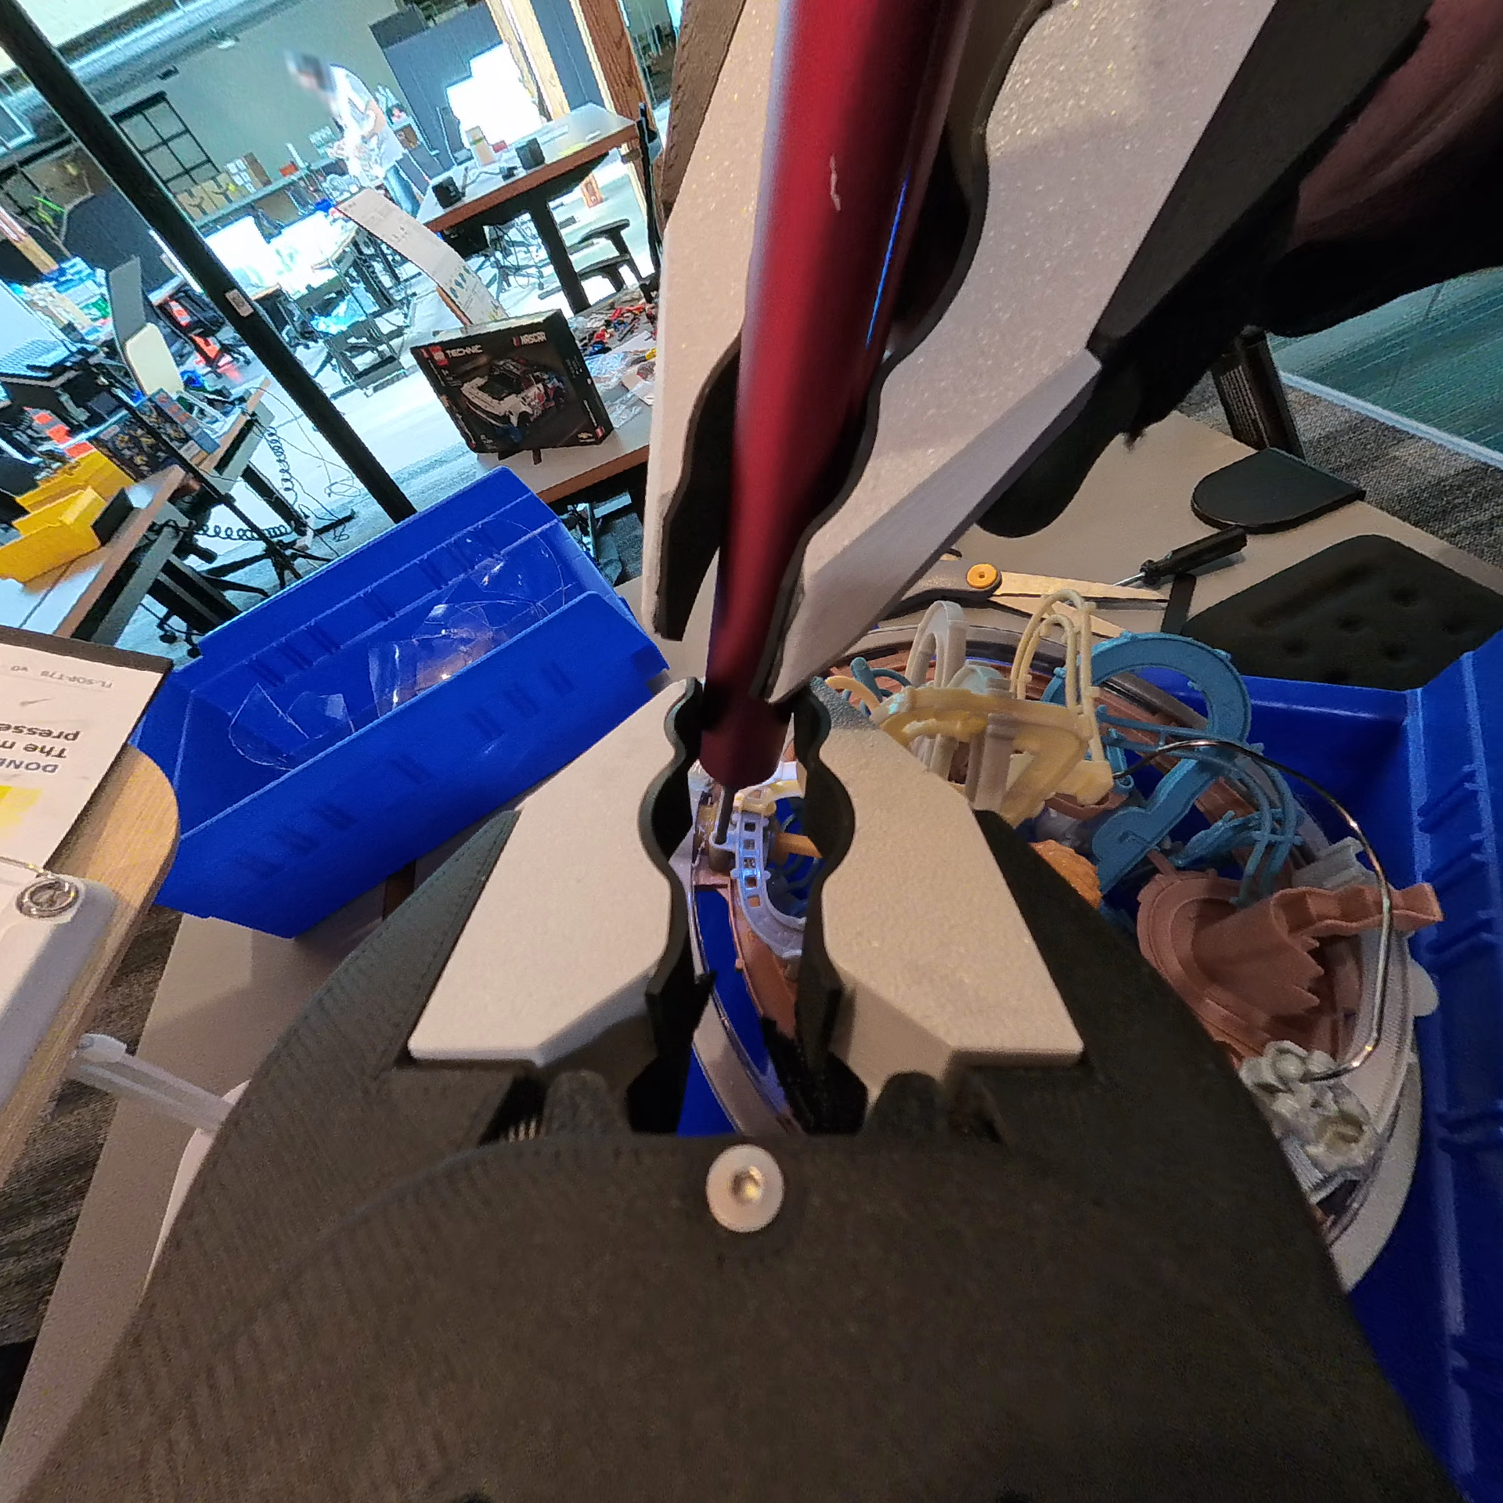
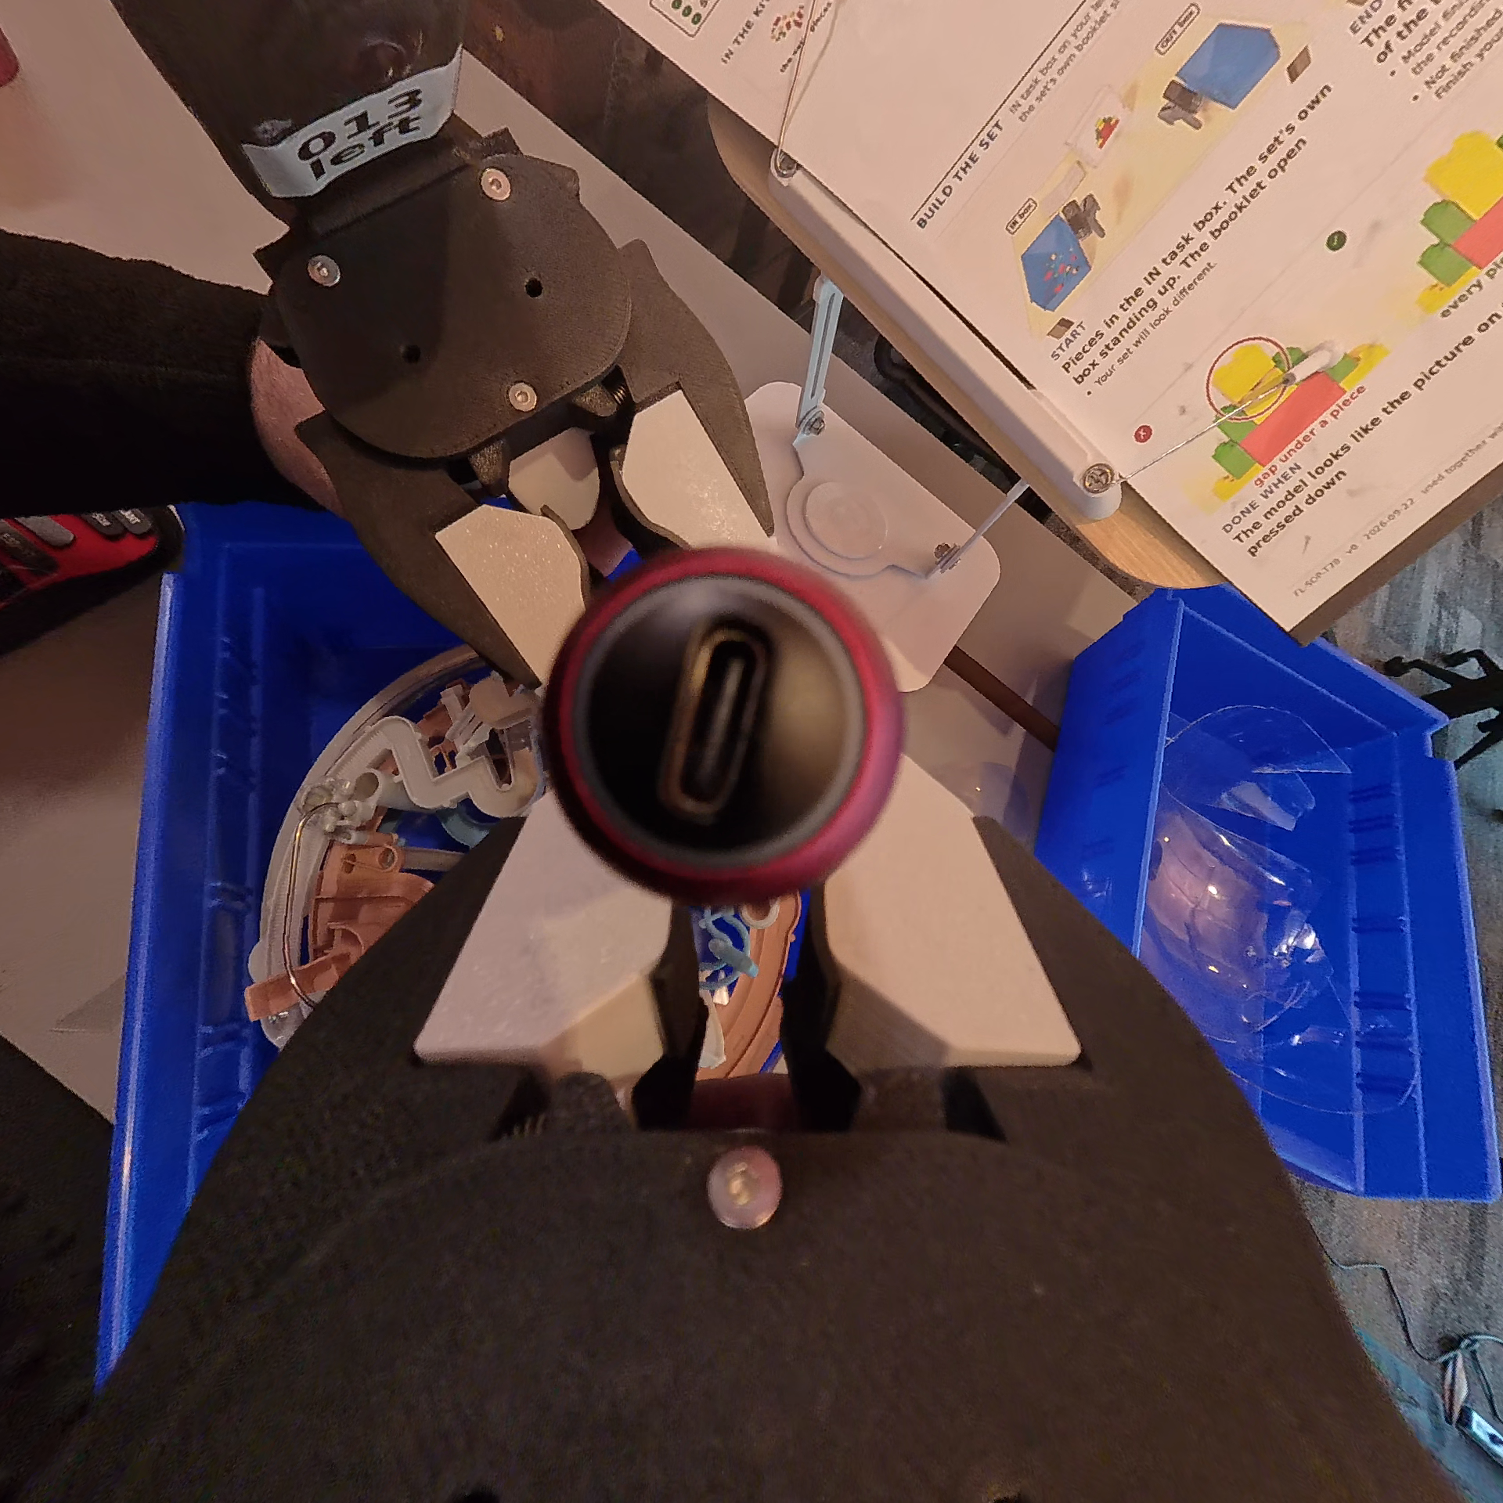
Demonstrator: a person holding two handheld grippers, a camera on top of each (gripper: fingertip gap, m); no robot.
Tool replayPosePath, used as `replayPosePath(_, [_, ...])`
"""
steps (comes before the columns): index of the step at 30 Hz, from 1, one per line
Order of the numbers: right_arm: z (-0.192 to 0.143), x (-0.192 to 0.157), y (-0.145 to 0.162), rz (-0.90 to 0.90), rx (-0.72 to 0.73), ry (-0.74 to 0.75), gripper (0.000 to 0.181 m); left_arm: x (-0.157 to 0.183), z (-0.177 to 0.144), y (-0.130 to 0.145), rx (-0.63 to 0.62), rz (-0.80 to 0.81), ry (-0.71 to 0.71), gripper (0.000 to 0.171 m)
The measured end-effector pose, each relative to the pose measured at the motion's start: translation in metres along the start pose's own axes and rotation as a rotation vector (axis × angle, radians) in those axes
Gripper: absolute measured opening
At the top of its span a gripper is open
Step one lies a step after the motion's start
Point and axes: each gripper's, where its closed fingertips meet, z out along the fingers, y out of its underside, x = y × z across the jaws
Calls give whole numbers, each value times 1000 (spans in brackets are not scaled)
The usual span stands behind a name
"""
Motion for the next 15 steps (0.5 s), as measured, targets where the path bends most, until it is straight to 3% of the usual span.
replayPosePath(1, [0,0,0,-1,-2,1,179,0,0,0,-3,-1,0,21])
replayPosePath(12, [2,0,-2,-13,-27,4,175,-1,-2,0,14,-24,0,21])
replayPosePath(15, [2,0,-3,-15,-37,1,84,-2,-2,0,19,-30,-1,21])
